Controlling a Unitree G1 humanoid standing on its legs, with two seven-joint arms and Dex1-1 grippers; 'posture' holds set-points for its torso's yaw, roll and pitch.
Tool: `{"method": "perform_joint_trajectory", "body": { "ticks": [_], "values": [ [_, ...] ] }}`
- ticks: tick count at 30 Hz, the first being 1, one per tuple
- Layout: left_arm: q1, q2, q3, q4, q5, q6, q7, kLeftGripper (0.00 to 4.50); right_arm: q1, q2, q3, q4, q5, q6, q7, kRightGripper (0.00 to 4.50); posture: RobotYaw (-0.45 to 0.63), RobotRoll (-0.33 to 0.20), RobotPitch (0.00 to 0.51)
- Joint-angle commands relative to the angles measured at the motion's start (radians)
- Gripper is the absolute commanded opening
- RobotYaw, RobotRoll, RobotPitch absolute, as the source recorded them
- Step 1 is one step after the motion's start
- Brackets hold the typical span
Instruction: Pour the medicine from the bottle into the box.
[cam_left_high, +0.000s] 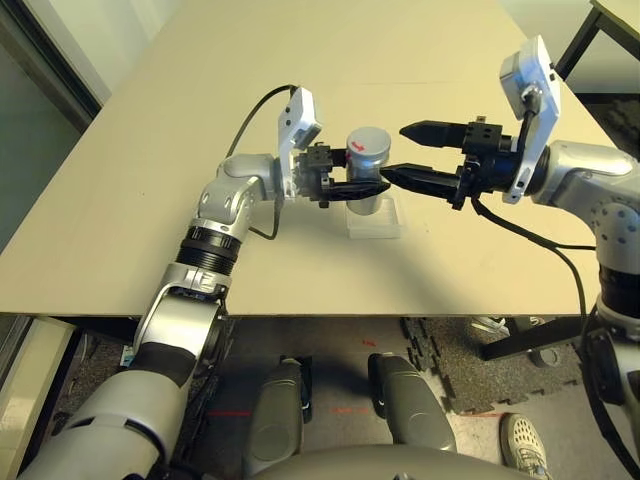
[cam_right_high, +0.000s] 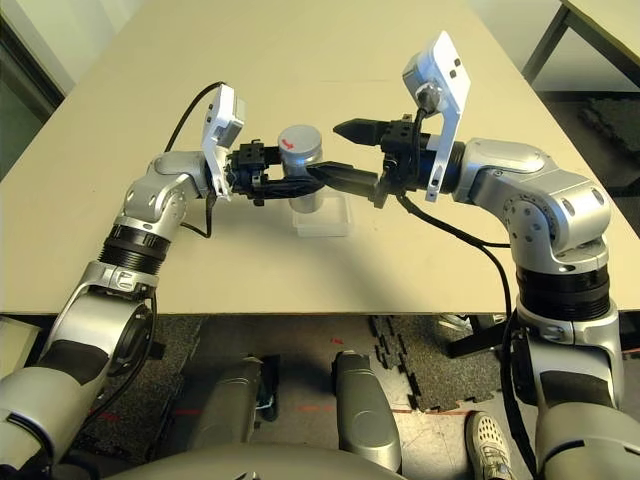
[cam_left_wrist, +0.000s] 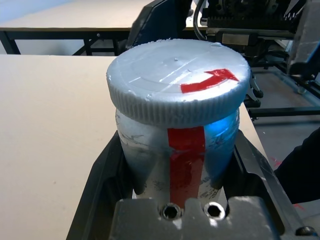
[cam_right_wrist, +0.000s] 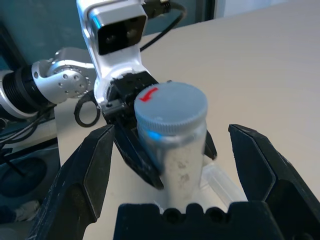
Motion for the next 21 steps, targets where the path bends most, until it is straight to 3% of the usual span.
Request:
{"method": "perform_joint_trajectory", "body": {
  "ticks": [1,13,16,19,21],
  "values": [
    [-0.005,-0.007,-0.011,0.005,0.014,-0.007,-0.014,2.56,-0.027,0.008,0.038,0.018,-0.026,-0.019,0.004,4.50,-0.21,0.000,0.134],
    [-0.002,-0.024,-0.011,-0.011,0.024,-0.001,-0.016,2.56,-0.087,0.043,0.096,0.082,-0.076,-0.044,0.028,4.50,-0.19,0.000,0.144],
    [0.002,-0.022,-0.012,-0.014,0.026,0.000,-0.016,2.56,-0.091,0.046,0.099,0.086,-0.082,-0.045,0.032,3.91,-0.18,0.000,0.146],
    [0.004,-0.021,-0.012,-0.015,0.027,0.001,-0.015,2.56,-0.094,0.047,0.102,0.088,-0.085,-0.048,0.039,2.76,-0.19,0.000,0.147],
    [0.005,-0.021,-0.013,-0.014,0.029,0.000,-0.015,2.56,-0.096,0.048,0.103,0.088,-0.087,-0.049,0.044,2.57,-0.19,0.000,0.147]
  ]
}}
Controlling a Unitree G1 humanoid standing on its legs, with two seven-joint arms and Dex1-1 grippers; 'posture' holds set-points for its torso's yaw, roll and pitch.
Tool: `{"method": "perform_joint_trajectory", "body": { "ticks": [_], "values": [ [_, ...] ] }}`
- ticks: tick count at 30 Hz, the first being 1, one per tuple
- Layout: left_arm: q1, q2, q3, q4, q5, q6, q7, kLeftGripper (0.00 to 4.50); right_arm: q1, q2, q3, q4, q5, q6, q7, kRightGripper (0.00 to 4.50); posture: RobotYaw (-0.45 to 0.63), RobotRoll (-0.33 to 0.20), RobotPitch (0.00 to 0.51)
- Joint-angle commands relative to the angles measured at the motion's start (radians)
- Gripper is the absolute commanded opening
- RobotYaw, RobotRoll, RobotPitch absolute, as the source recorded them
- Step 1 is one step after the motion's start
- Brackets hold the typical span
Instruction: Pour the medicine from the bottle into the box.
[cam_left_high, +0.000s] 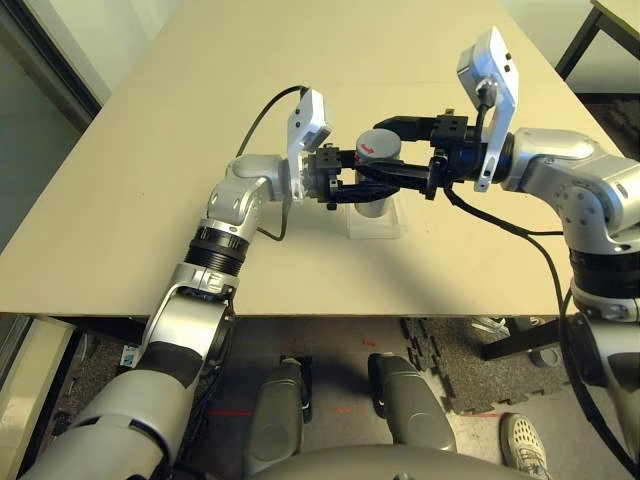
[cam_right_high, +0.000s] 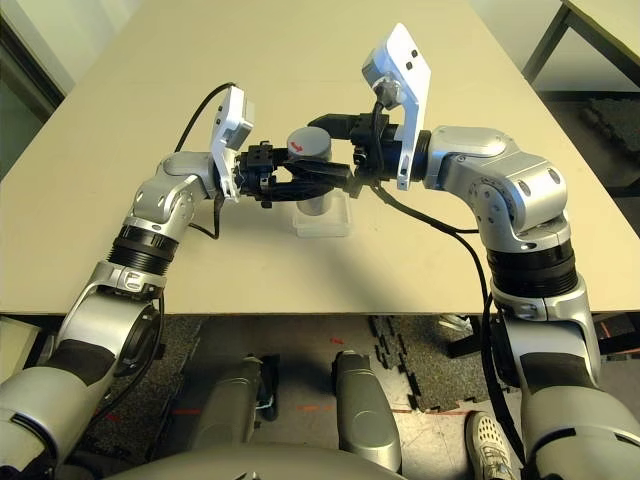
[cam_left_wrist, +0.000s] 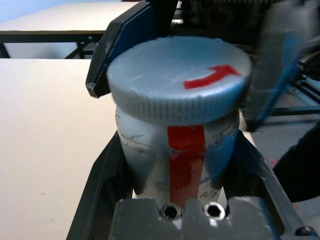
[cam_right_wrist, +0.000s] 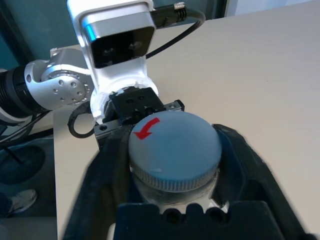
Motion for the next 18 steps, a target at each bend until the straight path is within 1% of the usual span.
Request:
{"method": "perform_joint_trajectory", "body": {
  "ticks": [1,6,10,13,15,18],
  "values": [
    [0.005,0.003,-0.011,-0.009,0.013,-0.001,-0.006,2.56,-0.012,0.005,0.008,0.006,-0.001,-0.008,0.016,2.57,-0.19,0.000,0.147],
    [0.003,0.002,-0.013,-0.004,0.017,-0.007,-0.005,2.55,-0.033,0.025,-0.015,0.009,0.019,0.011,0.000,2.57,-0.19,0.000,0.148],
    [0.003,0.000,-0.014,-0.001,0.021,-0.010,-0.004,2.55,-0.073,0.074,-0.078,0.028,0.076,0.059,-0.044,2.57,-0.19,0.000,0.150],
    [0.003,-0.001,-0.015,0.000,0.023,-0.012,-0.002,2.55,-0.100,0.101,-0.120,0.055,0.096,0.090,-0.089,2.57,-0.19,0.000,0.151],
    [0.003,-0.003,-0.014,0.001,0.024,-0.015,0.000,2.55,-0.114,0.112,-0.138,0.081,0.091,0.090,-0.120,2.57,-0.19,0.000,0.151],
    [-0.003,-0.009,-0.003,0.008,0.025,-0.025,0.019,2.55,-0.123,0.105,-0.132,0.140,0.026,0.028,-0.158,2.57,-0.18,0.000,0.150]
  ]
}}
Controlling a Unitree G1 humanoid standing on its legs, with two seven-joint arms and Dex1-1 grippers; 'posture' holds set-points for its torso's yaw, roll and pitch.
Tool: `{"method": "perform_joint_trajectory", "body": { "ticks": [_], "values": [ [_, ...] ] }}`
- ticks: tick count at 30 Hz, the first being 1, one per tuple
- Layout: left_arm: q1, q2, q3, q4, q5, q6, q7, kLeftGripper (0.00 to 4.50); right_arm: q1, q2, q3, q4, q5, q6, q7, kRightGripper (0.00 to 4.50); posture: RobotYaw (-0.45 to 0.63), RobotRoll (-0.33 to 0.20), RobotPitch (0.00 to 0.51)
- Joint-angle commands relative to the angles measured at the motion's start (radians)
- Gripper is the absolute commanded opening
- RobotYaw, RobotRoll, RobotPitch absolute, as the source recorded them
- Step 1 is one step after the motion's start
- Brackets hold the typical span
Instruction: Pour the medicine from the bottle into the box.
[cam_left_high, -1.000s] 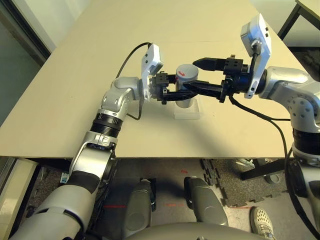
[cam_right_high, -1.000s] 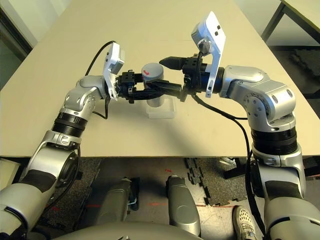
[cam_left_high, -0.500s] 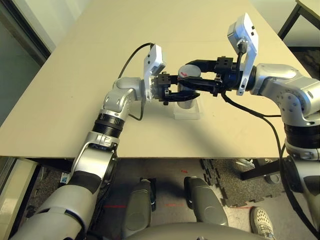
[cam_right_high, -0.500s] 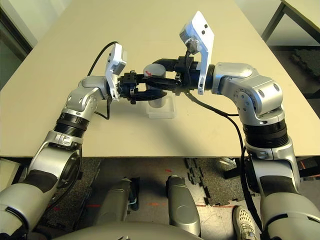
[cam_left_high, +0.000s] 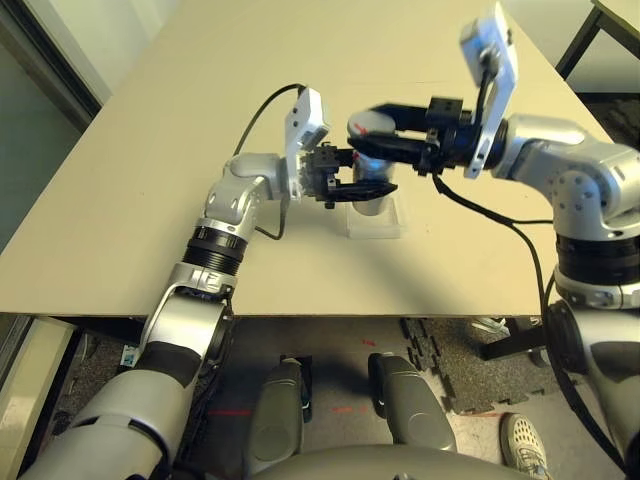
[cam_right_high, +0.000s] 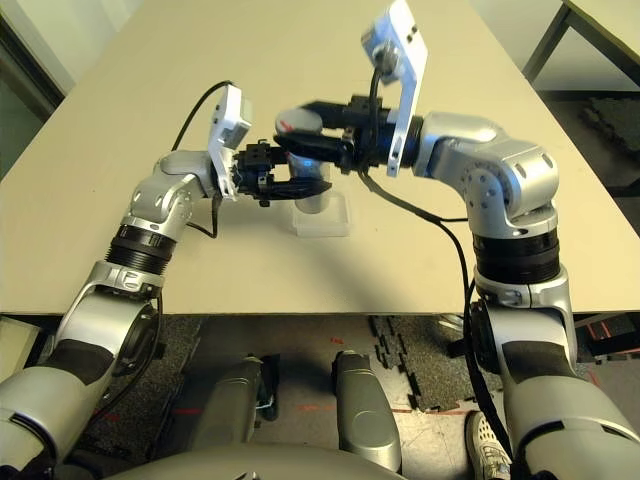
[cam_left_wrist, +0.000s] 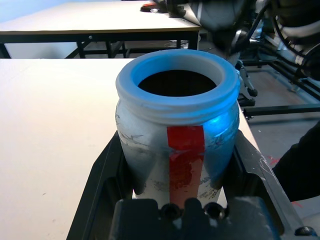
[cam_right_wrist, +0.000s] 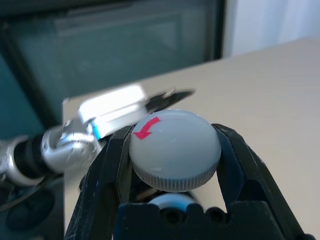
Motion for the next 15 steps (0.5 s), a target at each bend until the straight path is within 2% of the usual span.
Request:
{"method": "perform_joint_trajectory", "body": {
  "ticks": [1,5,10,15],
  "values": [
    [-0.010,-0.008,0.011,0.018,0.015,-0.025,0.030,2.55,-0.004,-0.007,0.000,0.081,-0.081,-0.072,-0.049,2.57,-0.18,0.000,0.150],
    [-0.057,-0.031,0.077,0.096,0.029,-0.104,0.166,2.55,-0.013,-0.004,0.008,0.204,-0.210,-0.206,-0.123,2.57,-0.18,0.000,0.148],
    [-0.103,-0.051,0.187,0.254,0.077,-0.261,0.461,2.55,0.000,0.038,-0.014,0.373,-0.352,-0.413,-0.273,2.57,-0.16,0.000,0.147],
    [-0.107,-0.046,0.242,0.399,0.125,-0.371,0.660,2.55,0.054,0.115,-0.049,0.473,-0.406,-0.519,-0.404,2.57,-0.15,0.000,0.147]
  ]
}}
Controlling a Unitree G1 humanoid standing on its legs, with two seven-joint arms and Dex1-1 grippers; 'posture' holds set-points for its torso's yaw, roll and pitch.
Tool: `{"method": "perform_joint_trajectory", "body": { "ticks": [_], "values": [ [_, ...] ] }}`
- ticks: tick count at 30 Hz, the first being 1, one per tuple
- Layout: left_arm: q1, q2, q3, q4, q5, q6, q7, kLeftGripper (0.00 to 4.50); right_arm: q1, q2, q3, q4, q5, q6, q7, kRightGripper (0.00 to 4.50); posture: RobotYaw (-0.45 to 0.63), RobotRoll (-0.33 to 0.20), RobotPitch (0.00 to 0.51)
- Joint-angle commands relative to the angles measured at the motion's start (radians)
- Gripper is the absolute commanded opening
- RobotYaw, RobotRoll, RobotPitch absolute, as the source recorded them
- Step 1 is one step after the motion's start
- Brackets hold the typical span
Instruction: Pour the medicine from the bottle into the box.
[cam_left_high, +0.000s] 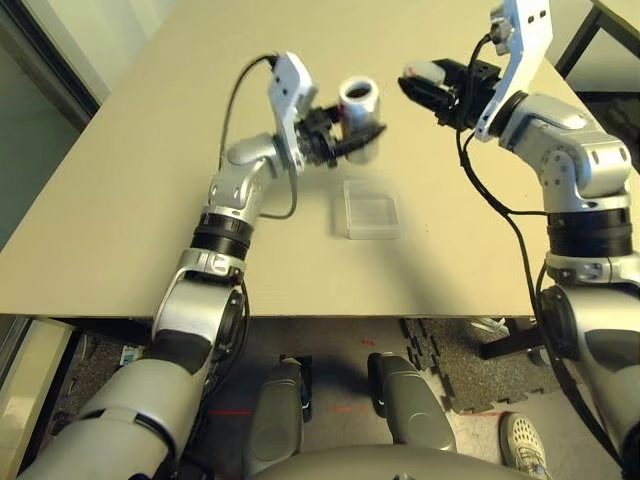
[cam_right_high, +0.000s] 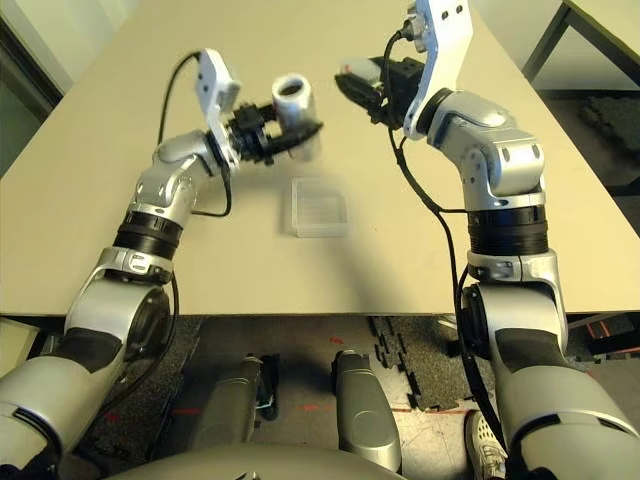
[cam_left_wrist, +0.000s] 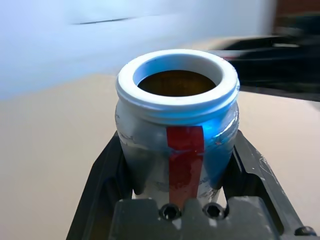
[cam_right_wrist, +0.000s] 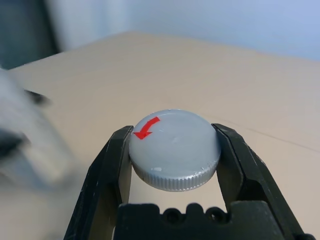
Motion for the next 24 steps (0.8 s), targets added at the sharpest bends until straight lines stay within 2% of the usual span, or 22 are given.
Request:
{"method": "perform_joint_trajectory", "body": {
  "ticks": [1,9,21,24],
  "values": [
    [0.000,0.004,0.032,0.106,0.038,-0.069,0.107,2.55,0.053,0.041,-0.016,0.069,-0.049,-0.080,-0.077,2.57,-0.15,0.000,0.147],
    [0.016,-0.015,0.073,0.272,0.062,-0.156,0.262,2.55,0.150,0.120,-0.001,0.262,-0.146,-0.263,-0.181,2.57,-0.14,0.000,0.146],
    [0.014,-0.010,0.099,0.319,0.063,-0.172,0.281,2.55,0.161,0.133,-0.014,0.418,-0.174,-0.326,-0.211,2.57,-0.14,0.000,0.153],
    [0.015,-0.007,0.100,0.316,0.064,-0.169,0.281,2.55,0.155,0.131,-0.016,0.430,-0.173,-0.325,-0.210,3.57,-0.14,0.000,0.153]
  ]
}}
